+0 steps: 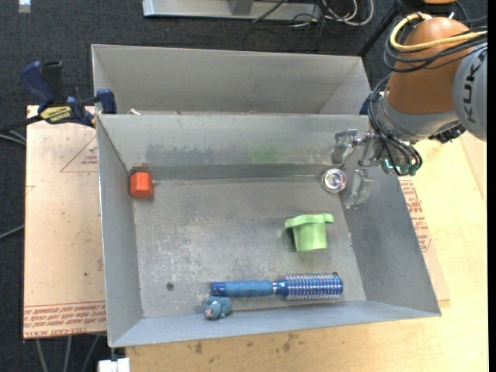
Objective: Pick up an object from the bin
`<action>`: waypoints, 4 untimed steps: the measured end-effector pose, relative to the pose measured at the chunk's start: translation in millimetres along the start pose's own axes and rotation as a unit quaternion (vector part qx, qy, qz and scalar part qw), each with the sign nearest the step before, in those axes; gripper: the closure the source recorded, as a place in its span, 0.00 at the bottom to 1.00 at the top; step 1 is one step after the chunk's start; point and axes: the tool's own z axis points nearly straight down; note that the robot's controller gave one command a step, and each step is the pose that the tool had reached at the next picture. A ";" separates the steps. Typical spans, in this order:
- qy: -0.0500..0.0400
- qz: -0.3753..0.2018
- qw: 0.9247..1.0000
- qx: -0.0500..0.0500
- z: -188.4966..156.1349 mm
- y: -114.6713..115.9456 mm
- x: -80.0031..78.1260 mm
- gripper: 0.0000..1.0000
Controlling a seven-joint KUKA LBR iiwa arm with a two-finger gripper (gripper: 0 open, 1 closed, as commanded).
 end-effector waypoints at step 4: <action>-0.003 -0.576 0.817 0.001 119.7 74.6 40.6 0.00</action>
Offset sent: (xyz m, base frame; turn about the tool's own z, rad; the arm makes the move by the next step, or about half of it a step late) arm -0.0155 0.0448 -0.1095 -0.5654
